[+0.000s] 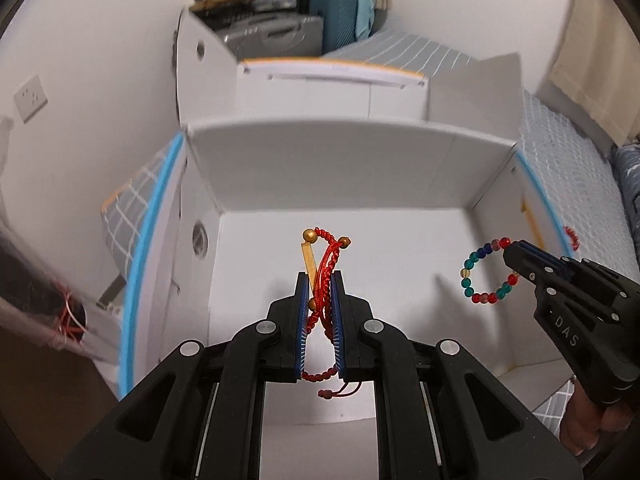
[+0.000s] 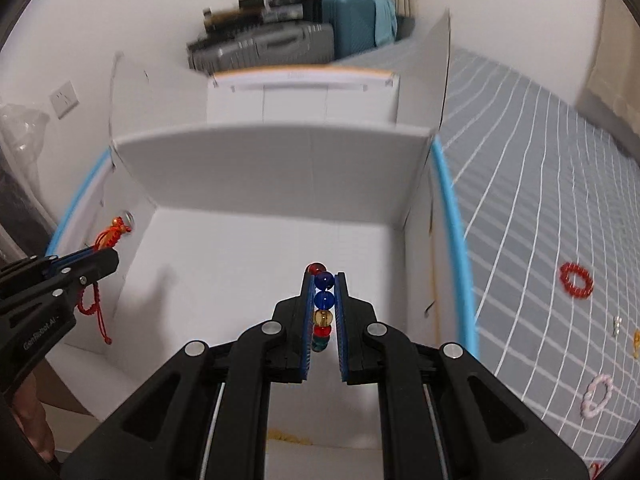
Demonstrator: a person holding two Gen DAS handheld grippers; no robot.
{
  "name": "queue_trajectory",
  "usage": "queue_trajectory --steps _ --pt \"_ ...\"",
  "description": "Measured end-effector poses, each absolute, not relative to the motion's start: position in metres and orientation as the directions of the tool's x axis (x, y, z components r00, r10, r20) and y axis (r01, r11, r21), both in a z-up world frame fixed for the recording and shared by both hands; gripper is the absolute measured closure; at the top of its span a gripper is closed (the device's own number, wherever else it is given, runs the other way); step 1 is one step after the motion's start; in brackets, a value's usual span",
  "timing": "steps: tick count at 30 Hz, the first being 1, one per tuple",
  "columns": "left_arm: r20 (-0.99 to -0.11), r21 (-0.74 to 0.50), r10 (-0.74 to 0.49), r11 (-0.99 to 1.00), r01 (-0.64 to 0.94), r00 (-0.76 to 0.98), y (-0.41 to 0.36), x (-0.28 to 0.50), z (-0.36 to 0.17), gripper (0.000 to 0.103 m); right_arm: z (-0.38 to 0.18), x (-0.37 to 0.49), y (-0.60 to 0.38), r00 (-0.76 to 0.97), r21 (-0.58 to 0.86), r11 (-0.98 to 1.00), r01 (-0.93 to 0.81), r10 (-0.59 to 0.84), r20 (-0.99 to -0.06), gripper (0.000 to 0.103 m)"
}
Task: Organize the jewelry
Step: 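Carry both held bracelets over the open white box with both tools, then open both tools to drop the bracelets into the box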
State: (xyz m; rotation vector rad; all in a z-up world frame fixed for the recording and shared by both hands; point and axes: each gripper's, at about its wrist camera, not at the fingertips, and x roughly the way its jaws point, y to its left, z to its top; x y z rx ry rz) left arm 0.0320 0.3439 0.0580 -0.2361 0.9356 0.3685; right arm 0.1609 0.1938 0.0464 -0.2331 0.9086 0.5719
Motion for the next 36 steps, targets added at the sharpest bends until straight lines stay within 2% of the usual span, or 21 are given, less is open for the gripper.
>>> queue_trajectory --steps 11,12,15,17,19,20,22,23,26,27,32,36 --pt "-0.860 -0.027 0.194 0.906 -0.422 0.471 0.348 0.036 0.030 0.092 0.029 0.164 0.196 0.453 0.033 0.843 -0.536 0.321 -0.832 0.094" --pt "-0.861 -0.024 0.196 0.905 -0.424 0.469 0.348 0.036 0.030 0.089 0.029 0.163 0.196 0.452 0.032 0.844 -0.536 0.319 -0.833 0.093" --pt "-0.861 -0.021 0.203 0.902 -0.431 0.467 0.349 0.037 0.030 0.088 0.031 0.163 0.197 0.464 0.027 0.846 -0.532 0.318 -0.827 0.092" --pt "-0.856 -0.016 0.211 0.902 -0.431 0.473 0.348 0.035 0.031 0.082 0.033 0.162 0.195 0.468 0.026 0.845 -0.535 0.322 -0.823 0.090" --pt "-0.852 -0.021 0.212 0.900 -0.436 0.479 0.347 0.032 0.035 0.068 0.036 0.160 0.193 0.466 0.039 0.840 -0.541 0.338 -0.817 0.078" --pt "-0.849 -0.021 0.216 0.898 -0.439 0.482 0.347 0.031 0.037 0.064 0.039 0.158 0.192 0.476 0.035 0.839 -0.543 0.342 -0.810 0.070" --pt "-0.837 -0.024 0.226 0.894 -0.446 0.498 0.347 0.029 0.043 0.044 0.045 0.154 0.191 0.493 0.029 0.833 -0.552 0.354 -0.795 0.055" --pt "-0.831 -0.016 0.239 0.893 -0.451 0.502 0.346 0.028 0.046 0.041 0.048 0.151 0.190 0.505 0.023 0.832 -0.554 0.358 -0.785 0.045" --pt "-0.816 0.003 0.272 0.884 -0.467 0.510 0.345 0.023 0.053 0.029 0.059 0.143 0.187 0.536 0.005 0.822 -0.570 0.377 -0.755 0.033" --pt "-0.814 0.001 0.273 0.883 -0.468 0.513 0.345 0.022 0.055 0.028 0.062 0.141 0.187 0.547 -0.006 0.818 -0.575 0.379 -0.746 0.025" --pt "-0.796 -0.015 0.278 0.879 -0.476 0.538 0.343 0.020 0.064 0.022 0.076 0.133 0.182 0.601 -0.045 0.819 -0.571 0.381 -0.703 0.009" --pt "-0.764 -0.017 0.291 0.883 -0.469 0.575 0.335 0.015 0.077 0.012 0.086 0.131 0.167 0.632 -0.056 0.832 -0.553 0.375 -0.678 0.008"
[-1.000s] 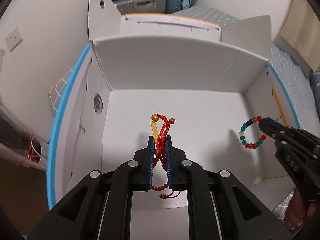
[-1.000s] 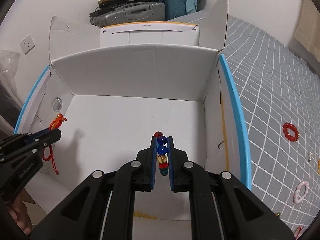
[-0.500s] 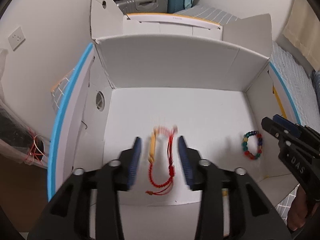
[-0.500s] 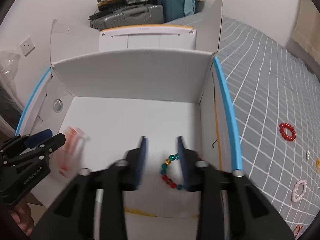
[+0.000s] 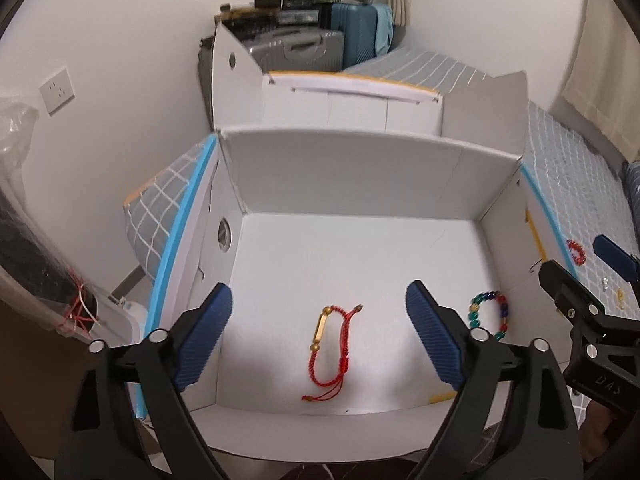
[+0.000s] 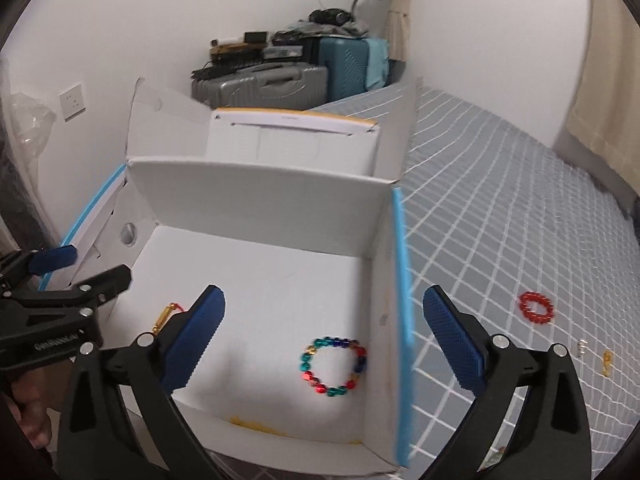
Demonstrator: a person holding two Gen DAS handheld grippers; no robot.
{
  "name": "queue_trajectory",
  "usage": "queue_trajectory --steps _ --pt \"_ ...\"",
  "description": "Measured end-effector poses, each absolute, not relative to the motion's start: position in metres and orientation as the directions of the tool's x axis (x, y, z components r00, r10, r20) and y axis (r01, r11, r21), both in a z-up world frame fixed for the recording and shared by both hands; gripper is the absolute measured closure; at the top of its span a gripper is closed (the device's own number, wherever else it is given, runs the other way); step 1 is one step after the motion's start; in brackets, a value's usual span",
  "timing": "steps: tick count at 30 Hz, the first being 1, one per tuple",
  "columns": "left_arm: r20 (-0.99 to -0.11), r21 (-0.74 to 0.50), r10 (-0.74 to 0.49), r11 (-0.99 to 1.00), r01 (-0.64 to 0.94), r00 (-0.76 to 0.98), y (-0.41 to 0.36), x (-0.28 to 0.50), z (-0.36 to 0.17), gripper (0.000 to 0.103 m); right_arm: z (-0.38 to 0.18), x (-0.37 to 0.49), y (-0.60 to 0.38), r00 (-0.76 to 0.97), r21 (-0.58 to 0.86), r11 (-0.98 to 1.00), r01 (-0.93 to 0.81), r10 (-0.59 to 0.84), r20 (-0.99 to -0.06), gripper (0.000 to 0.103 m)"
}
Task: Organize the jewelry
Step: 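Open both tools to drop the bracelets into the box, then move both tools back over the remaining bracelets on the bed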
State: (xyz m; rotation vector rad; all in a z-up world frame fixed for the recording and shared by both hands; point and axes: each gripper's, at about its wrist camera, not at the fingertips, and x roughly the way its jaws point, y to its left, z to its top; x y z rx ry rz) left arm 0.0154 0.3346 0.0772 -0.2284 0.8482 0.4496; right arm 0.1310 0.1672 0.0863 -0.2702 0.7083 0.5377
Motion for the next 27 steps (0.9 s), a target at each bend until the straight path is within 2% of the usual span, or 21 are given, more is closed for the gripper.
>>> queue_trajectory --steps 3,11,20,27 --pt "-0.745 -0.017 0.294 0.889 -0.457 0.599 0.326 0.015 0.085 0.006 0.093 0.130 0.151 0.650 -0.053 0.844 -0.534 0.369 -0.664 0.008" --pt "-0.699 -0.032 0.249 0.925 -0.378 0.670 0.285 0.026 0.102 0.006 0.104 0.129 0.091 0.704 -0.048 0.897 -0.440 0.311 -0.638 0.008" --pt "-0.670 -0.008 0.121 0.985 -0.171 0.733 0.194 0.054 0.110 0.006 0.110 0.125 -0.021 0.772 -0.046 0.969 -0.242 0.163 -0.615 0.007" --pt "-0.674 0.002 0.005 1.000 -0.006 0.739 0.118 0.073 0.101 0.006 0.098 0.120 -0.109 0.770 -0.051 0.995 -0.084 0.032 -0.638 0.007"
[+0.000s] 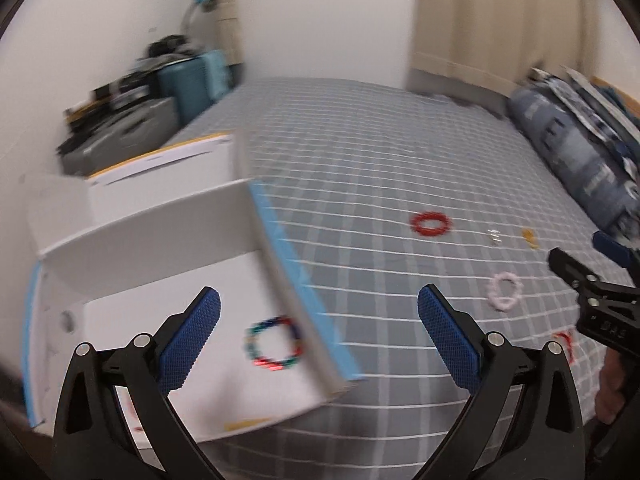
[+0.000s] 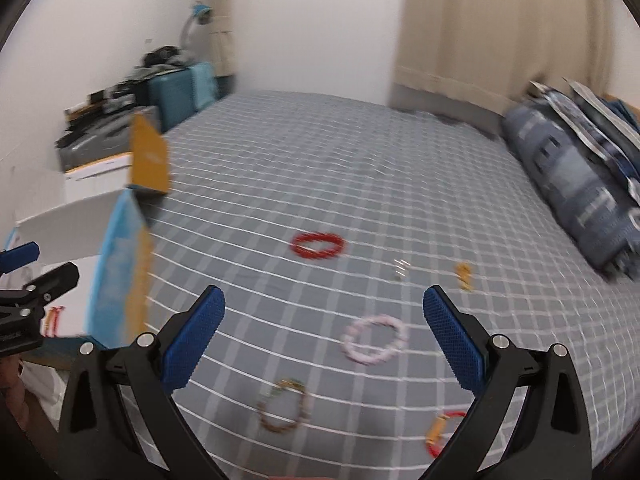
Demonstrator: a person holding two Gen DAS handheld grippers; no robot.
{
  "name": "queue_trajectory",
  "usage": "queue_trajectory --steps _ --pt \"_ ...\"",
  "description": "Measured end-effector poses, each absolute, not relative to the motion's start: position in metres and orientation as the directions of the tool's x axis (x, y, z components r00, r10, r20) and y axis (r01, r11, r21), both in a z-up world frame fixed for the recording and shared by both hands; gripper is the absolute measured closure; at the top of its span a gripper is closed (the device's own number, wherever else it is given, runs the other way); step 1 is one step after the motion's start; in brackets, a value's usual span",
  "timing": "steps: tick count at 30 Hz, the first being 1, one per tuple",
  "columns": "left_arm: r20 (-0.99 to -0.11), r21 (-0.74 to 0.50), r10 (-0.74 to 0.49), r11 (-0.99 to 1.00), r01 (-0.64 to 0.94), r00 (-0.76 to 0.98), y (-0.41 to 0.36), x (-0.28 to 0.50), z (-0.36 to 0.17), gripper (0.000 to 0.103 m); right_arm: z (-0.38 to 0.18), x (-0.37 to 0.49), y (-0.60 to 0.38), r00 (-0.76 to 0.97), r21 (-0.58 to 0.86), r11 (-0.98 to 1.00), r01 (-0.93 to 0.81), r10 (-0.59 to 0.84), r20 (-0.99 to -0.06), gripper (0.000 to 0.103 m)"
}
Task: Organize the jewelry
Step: 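Move both tools back over the remaining bracelets on the bed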
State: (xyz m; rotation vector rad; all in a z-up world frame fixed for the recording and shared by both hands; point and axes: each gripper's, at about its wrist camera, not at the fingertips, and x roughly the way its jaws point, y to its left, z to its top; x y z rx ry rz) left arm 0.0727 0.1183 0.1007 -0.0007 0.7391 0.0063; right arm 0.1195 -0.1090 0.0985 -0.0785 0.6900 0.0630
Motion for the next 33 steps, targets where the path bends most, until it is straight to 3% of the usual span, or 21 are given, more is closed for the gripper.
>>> queue_trajectory --steps 10,20,33 --pt "-0.704 -0.034 -0.164 0.980 0.197 0.692 0.025 0.098 0.054 0.006 0.046 0.102 -0.198 0.704 -0.056 0.997 0.061 -0.083 -0.705 0.007" --pt "-0.756 -0.066 -0.229 0.959 0.277 0.612 -0.014 0.109 -0.013 0.006 -0.017 0.096 -0.242 0.616 -0.030 0.990 0.141 -0.111 -0.780 0.007" --pt "-0.792 -0.083 -0.238 0.954 0.288 0.562 -0.021 0.112 -0.057 0.006 -0.060 0.098 -0.244 0.556 -0.020 0.988 0.155 -0.104 -0.825 0.008"
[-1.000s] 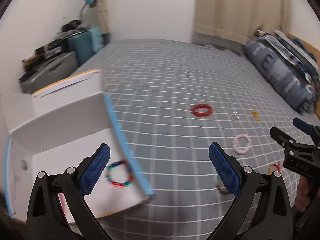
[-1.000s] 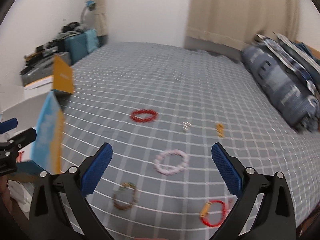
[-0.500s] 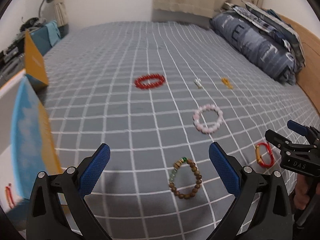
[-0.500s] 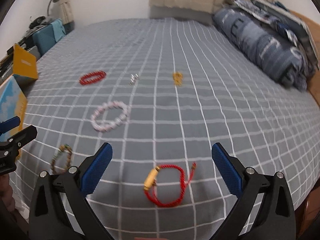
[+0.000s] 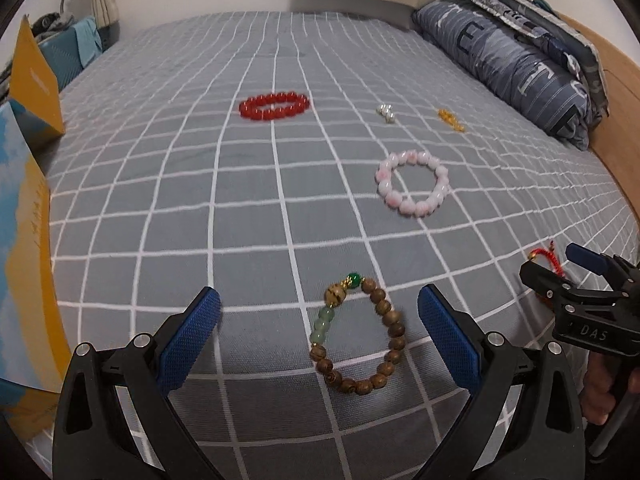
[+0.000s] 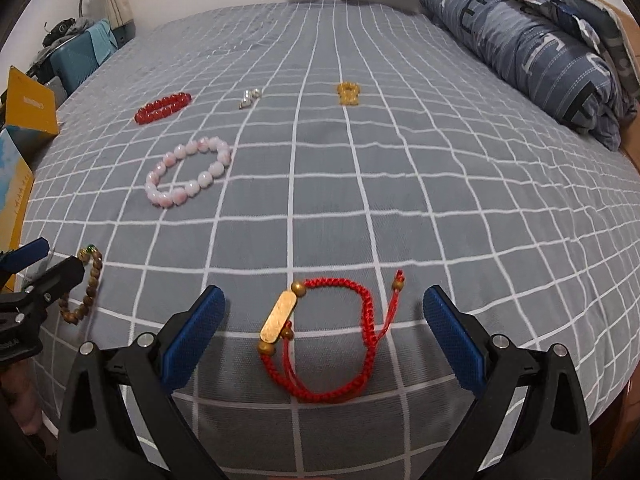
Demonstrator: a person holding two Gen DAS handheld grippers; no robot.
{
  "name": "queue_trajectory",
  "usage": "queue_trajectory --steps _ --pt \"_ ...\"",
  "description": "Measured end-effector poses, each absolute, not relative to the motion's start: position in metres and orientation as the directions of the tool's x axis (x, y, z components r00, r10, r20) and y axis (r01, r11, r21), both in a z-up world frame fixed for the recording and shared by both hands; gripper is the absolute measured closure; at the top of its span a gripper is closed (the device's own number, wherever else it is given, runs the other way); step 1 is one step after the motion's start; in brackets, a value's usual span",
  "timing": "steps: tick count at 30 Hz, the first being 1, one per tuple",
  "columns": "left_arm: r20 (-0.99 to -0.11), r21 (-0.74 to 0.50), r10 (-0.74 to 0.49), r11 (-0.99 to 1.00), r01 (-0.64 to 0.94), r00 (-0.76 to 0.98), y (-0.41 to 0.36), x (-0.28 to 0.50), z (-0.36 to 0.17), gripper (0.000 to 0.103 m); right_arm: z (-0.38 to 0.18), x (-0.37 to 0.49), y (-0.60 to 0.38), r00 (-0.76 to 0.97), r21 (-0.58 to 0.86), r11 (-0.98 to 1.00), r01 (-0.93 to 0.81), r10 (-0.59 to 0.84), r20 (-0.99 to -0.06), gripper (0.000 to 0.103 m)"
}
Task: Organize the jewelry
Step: 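Move both tools back over the remaining bracelets on the bed, then grasp the wooden bead bracelet with the left tool while the right tool grasps the red cord bracelet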
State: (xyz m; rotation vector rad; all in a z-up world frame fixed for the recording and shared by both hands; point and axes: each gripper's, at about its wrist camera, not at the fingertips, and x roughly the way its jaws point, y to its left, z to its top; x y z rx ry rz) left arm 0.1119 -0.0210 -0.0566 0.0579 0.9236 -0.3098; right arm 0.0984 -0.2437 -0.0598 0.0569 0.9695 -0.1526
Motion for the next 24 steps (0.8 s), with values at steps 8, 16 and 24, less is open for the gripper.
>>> queue_trajectory --steps 8,16,24 --pt "-0.804 -0.032 -0.190 0.960 0.277 0.563 -0.025 0.112 -0.071 0.007 -0.067 0.099 -0.247 0.549 -0.010 0.988 0.153 -0.093 -0.831 0.013" --pt "-0.812 -0.004 -0.152 0.967 0.255 0.564 -0.019 0.113 -0.072 0.040 -0.070 0.098 -0.247 0.539 0.012 0.989 0.146 -0.069 -0.840 0.035" --pt "-0.821 -0.009 -0.152 0.967 0.254 0.550 -0.017 0.116 -0.069 0.071 -0.067 0.097 -0.248 0.539 0.004 0.987 0.158 -0.082 -0.838 0.061"
